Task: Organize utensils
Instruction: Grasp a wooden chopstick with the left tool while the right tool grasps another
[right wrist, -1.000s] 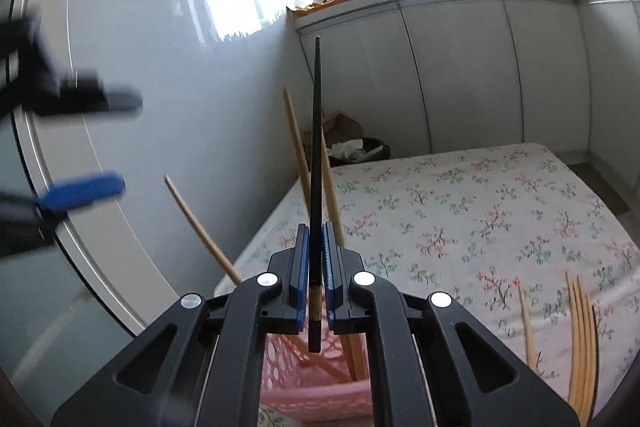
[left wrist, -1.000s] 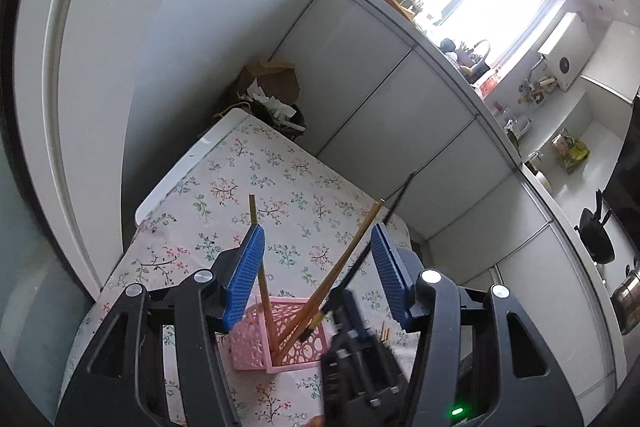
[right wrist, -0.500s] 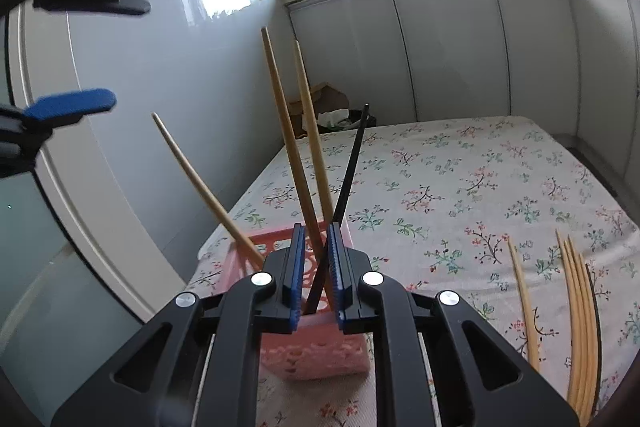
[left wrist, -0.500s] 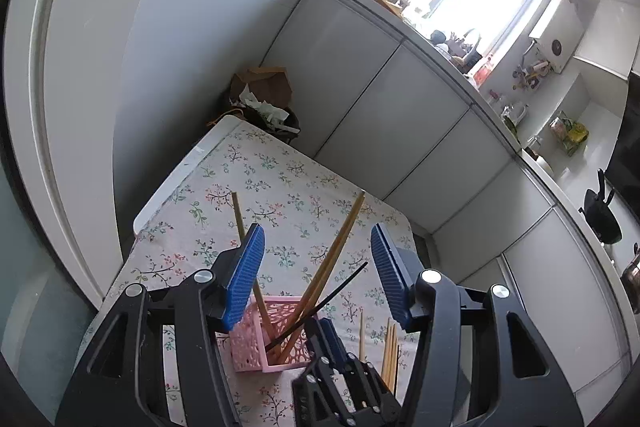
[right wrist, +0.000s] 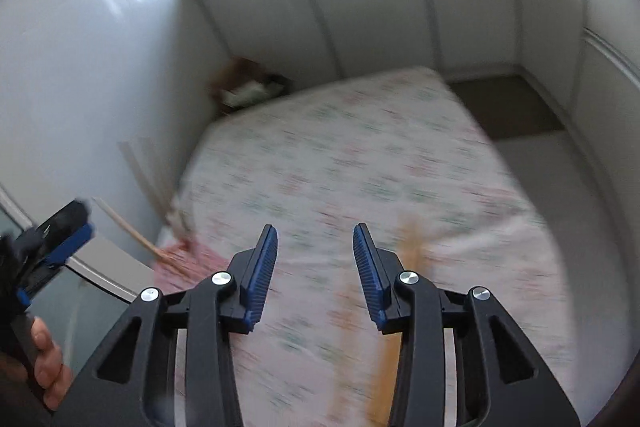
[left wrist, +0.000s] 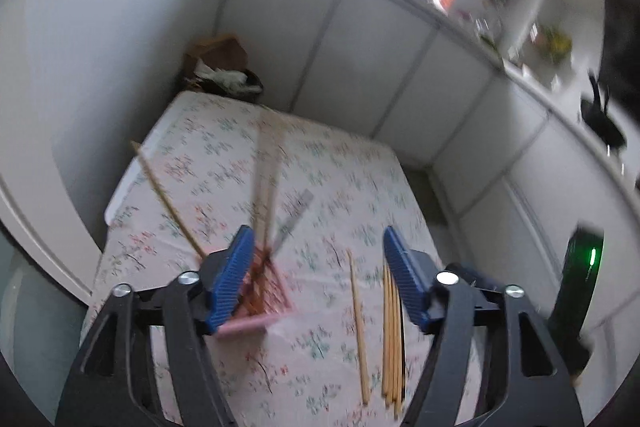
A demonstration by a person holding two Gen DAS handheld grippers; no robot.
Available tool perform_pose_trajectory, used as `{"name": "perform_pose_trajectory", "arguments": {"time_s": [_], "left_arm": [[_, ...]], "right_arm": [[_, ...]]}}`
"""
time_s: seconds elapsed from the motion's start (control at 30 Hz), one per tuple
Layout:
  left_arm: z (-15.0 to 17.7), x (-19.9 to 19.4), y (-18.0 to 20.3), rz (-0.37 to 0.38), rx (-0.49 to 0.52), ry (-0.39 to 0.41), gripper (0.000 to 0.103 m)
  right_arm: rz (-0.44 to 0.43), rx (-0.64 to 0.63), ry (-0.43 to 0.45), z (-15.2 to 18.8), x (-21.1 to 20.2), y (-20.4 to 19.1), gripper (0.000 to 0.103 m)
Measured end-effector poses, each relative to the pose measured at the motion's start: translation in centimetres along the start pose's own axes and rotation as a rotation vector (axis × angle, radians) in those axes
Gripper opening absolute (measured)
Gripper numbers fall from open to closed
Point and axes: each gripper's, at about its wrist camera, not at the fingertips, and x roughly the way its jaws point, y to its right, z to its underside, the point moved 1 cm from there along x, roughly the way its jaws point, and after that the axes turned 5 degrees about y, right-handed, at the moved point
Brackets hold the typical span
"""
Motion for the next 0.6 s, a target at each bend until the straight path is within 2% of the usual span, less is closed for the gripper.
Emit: {"name": "perform_pose_trajectory", "arguments": {"time_s": [0.07,0.17,0.27,0.33,0.5,0.6], "left_arm": [[1.2,0.9,2.4,0.013,0.050,-0.046,0.072],[2.9,2.6,5.1,-0.005,0.125,-0.104,0.072],[4.9,4.7,7.5,0.001,0.167,-0.174,0.072],[6.5,6.5,8.4,0.001,0.172,-0.235,0.072],[10.3,11.6,9.4,-0.075,0.188,-0.362,0.060],[11.6,14.2,9.4,-0.102,0.175,-0.409,0.055]], "right_arm": [[0.035,0.009,-0.082,0.2,0.0,2.4,0.040],[-0.011,0.112,-0.116,1.8,0.3,6.4,0.040],[0.017,0.166,-0.213,3.3,1.1,8.5,0.041],[-0.016,0.170,-0.216,3.3,1.2,9.0,0.042],[0.000,0.187,-0.235,3.7,1.4,10.1,0.042],[0.002,0.200,-0.236,3.4,1.4,10.4,0.040]]}}
